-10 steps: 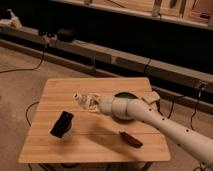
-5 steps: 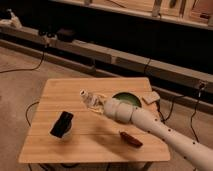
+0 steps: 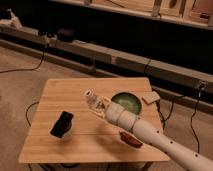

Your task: Stand the bottle upright

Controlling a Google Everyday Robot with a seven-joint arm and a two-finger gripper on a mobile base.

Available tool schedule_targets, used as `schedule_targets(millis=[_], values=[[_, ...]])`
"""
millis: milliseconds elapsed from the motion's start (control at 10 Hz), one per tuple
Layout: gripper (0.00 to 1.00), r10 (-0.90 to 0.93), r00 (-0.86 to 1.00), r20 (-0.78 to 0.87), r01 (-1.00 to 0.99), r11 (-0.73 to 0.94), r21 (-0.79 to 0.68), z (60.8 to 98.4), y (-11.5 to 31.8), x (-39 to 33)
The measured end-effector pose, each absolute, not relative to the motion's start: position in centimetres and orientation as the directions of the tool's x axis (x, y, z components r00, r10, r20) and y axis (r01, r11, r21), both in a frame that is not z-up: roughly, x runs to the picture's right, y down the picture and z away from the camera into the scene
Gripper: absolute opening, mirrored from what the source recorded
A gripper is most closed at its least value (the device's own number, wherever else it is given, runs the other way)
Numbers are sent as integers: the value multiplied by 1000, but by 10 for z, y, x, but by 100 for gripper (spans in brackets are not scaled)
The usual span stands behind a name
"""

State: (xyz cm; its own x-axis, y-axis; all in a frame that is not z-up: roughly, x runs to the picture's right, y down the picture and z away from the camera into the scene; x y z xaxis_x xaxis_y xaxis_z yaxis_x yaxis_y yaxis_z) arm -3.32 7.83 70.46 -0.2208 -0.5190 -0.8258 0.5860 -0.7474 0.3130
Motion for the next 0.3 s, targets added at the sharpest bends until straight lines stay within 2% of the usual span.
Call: schedule_targets(millis=[300], values=[[0, -533, -157, -831, 585, -728, 357, 711, 92, -43]])
